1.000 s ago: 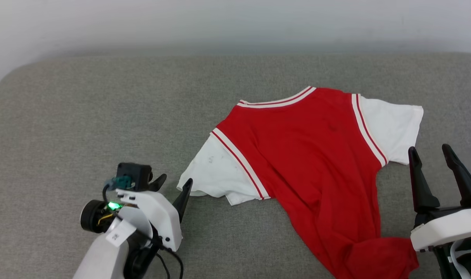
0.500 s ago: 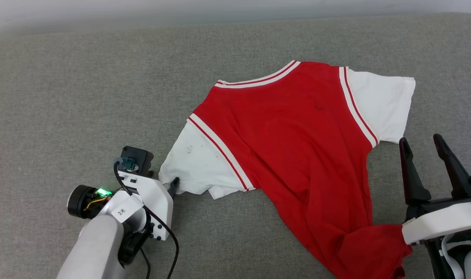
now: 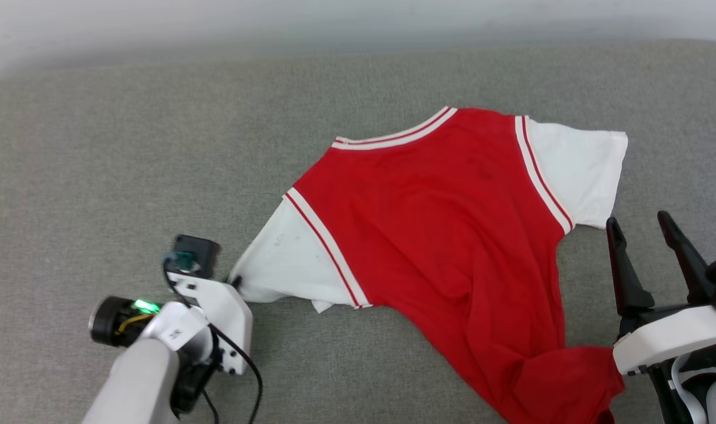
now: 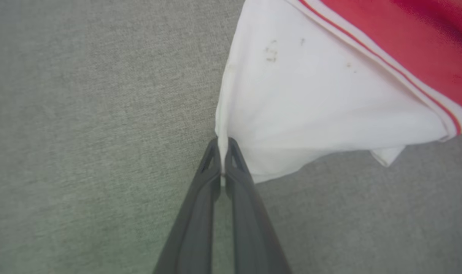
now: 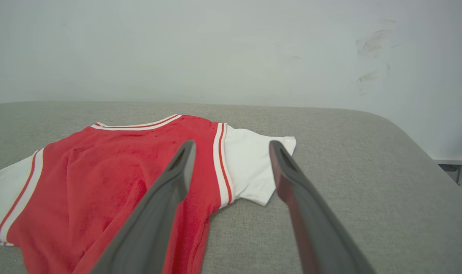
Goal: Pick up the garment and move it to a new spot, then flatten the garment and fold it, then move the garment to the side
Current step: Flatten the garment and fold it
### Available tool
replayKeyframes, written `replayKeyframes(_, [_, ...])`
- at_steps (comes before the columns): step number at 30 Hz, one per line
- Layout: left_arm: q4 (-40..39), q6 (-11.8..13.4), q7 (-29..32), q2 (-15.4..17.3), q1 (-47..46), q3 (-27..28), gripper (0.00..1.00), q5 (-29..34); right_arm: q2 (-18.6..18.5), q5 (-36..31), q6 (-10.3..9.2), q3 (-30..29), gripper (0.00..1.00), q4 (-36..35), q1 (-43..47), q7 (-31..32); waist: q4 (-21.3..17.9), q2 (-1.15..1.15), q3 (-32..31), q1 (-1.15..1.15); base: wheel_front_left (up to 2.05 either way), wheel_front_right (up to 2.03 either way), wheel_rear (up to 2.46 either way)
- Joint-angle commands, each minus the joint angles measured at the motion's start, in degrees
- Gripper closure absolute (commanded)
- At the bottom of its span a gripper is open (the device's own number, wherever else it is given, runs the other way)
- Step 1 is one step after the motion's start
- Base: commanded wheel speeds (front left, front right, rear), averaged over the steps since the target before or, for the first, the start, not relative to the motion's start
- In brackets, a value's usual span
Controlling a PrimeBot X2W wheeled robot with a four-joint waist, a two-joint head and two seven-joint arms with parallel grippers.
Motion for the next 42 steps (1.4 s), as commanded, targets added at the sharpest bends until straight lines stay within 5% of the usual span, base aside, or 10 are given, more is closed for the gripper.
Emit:
replayKeyframes(1, [-1.9, 1.1, -2.6, 1.0, 0.2, 1.3, 1.0, 0.6, -0.6, -0.3, -0.04, 0.3, 0.0, 0.6, 0.3, 1.2, 0.6, 0.0, -1.7, 0.0, 0.0, 0.0, 0.0])
replayKeyframes(10, [-12.3, 2.2, -7.7, 3.8, 1.8, 5.5, 1.0, -0.7, -3.6, 0.5, -0.04, 1.6, 0.0, 1.7, 0.0, 14.5, 1.5, 0.0, -4.0, 0.0, 0.0, 0.0, 0.0])
replayKeyframes(18, [-24.0, 0.9, -0.6, 6.1, 5.2, 5.2, 1.0, -4.0, -7.8, 2.8, -0.05, -0.1, 0.0, 1.5, -6.9, 35.1, 3.2, 0.0, -0.6, 0.0, 0.0, 0.0, 0.0])
replayKeyframes(27, [-37.1, 1.1, 11.2, 8.8, 8.1, 3.6, 1.0, -7.0, -17.0, 6.2, -0.05, -0.4, 0.0, 6.8, -22.1, 58.4, 7.4, 0.0, 6.6, 0.0, 0.0, 0.0, 0.0])
replayKeyframes(33, [-42.9, 1.5, 12.7, 8.7, 7.4, 2.8, 1.0, -7.0, -21.0, 5.2, -0.05, -1.4, 0.0, 12.6, -32.1, 65.0, 10.6, 0.0, 11.2, 0.0, 0.0, 0.0, 0.0])
replayKeyframes(42, [-45.0, 0.8, 11.5, 7.1, 5.5, 0.8, 1.0, -7.2, -23.0, 2.5, -0.05, -4.6, 0.0, 21.8, -40.5, 66.8, 14.7, 0.0, 16.3, 0.0, 0.0, 0.0, 0.0])
